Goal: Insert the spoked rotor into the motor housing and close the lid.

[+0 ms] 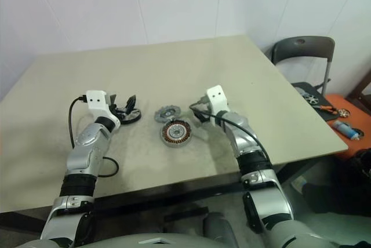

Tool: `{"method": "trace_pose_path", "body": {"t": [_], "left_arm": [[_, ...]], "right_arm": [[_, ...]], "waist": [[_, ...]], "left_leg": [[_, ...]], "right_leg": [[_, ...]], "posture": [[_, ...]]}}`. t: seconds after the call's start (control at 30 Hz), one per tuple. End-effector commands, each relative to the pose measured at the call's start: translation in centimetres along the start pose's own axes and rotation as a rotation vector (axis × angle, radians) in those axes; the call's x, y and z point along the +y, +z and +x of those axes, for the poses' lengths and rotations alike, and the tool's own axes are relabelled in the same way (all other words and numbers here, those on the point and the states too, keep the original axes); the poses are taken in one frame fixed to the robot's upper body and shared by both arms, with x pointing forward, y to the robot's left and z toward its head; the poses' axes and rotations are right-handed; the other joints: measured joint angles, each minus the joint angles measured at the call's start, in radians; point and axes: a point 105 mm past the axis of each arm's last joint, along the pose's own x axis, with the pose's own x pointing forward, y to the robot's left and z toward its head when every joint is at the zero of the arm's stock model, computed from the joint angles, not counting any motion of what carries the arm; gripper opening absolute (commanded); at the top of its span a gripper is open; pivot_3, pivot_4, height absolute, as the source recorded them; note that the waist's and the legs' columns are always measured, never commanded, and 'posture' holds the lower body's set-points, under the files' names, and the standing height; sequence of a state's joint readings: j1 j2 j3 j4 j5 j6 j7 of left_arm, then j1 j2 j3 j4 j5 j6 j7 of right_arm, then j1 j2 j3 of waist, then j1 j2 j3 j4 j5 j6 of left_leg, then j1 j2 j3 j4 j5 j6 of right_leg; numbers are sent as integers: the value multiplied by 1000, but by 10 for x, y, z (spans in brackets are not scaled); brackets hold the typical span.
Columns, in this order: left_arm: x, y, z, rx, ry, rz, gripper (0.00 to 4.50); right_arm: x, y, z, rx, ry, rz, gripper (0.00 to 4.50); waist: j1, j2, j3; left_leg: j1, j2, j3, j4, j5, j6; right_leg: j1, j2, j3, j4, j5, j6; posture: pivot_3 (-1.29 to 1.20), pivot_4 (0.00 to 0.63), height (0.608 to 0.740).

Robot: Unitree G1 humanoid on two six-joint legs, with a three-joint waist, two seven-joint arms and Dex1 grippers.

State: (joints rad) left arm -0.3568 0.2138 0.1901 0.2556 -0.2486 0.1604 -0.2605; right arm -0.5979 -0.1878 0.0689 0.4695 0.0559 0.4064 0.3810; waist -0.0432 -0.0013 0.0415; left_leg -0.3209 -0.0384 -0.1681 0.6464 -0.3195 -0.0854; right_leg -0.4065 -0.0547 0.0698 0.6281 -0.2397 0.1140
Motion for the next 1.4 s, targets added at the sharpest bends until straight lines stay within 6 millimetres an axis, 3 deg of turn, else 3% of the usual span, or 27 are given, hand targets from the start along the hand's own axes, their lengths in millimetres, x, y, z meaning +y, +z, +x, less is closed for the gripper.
{"method": "trace_pose_path", "body": {"t": [0.03,0.27,0.7,0.97,1.07,1.13,1.17,1.33,1.4], "left_arm": [[-1,17,3,-59,-15,27,4110],[-3,18,3,-60,-18,29,4110],[-4,17,1,-58,-13,31,4110],[-4,19,0,-63,-13,35,4110],[-4,20,0,-63,-13,37,4110],[-4,20,0,-62,-14,37,4110],[-4,21,0,-62,-14,37,4110],[-5,21,0,-61,-18,37,4110],[-5,22,1,-62,-20,36,4110]], "right_arm": [[-9,18,2,-46,-39,-18,4225],[-17,2,6,-3,-94,-2,4225],[24,-8,18,28,14,-7,4225],[19,-16,18,57,7,-5,4225],[10,-19,16,73,-23,4,3656],[6,-21,15,80,-35,-1,3044],[5,-21,14,80,-37,1,3044],[-1,-27,11,104,-64,-1,1700],[-3,-31,10,119,-72,-2,1700]], "waist": [[0,0,0],[0,0,0],[-5,0,0],[-4,0,0],[-3,0,0],[-1,0,0],[0,0,0],[5,0,0],[6,0,0]], "left_leg": [[0,0,0,0,0,0],[0,0,0,0,0,0],[1,0,0,0,0,0],[1,0,0,0,0,0],[1,0,0,0,0,0],[1,0,0,0,0,0],[1,0,0,0,0,0],[1,0,0,1,0,0],[1,0,0,1,0,0]], "right_leg": [[0,0,0,0,0,0],[0,0,0,0,0,0],[0,0,0,0,0,0],[0,0,0,0,0,0],[0,0,0,0,0,0],[0,0,0,0,0,0],[1,0,0,1,0,0],[2,0,0,1,0,0],[2,0,0,1,0,0]], "posture": [[0,0,740],[0,0,740],[0,0,740],[0,0,740],[0,0,740],[0,0,740],[0,0,740],[0,0,740],[0,0,740]]}}
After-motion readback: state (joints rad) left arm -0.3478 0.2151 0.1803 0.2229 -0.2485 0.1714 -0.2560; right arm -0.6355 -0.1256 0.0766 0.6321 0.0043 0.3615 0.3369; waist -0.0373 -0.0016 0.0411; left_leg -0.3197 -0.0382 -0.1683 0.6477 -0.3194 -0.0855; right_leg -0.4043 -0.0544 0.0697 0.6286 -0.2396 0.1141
